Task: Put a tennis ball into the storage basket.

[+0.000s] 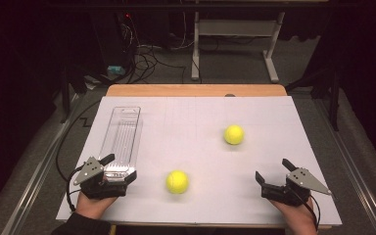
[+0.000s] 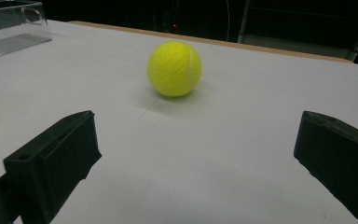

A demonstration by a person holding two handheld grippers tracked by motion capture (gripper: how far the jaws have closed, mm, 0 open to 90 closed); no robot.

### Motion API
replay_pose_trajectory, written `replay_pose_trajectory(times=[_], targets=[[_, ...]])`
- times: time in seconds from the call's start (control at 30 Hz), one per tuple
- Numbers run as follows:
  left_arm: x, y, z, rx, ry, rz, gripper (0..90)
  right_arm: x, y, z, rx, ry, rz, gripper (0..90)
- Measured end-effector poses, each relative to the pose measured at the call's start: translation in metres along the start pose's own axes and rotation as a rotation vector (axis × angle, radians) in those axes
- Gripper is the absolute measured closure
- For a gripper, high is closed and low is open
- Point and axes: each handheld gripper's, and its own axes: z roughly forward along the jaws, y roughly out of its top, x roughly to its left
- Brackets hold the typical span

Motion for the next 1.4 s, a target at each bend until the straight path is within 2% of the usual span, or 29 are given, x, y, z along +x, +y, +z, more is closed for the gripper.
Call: replay_pose_trajectory(times=[0.5,0.8,1.17,1.4], targets=[[0.001,0.0,-0.001,-0.007,-0.01,-0.01,0.6,0.0,-0.003,0.003,0.014,0.007,0.001,0.0],[-0.002,0.002,0.001,-0.009,-0.032,-0.005,0.5,0.001,-0.003,0.003,0.017,0.014,-0.002,0.0],[-0.017,0.006,0.007,0.004,-0.078,0.03,0.1,0.004,-0.003,0.003,0.018,0.021,-0.01,0.0],[-0.03,0.008,0.013,0.04,-0.12,0.065,0.1,0.004,-0.004,0.005,0.026,0.027,-0.013,0.0]])
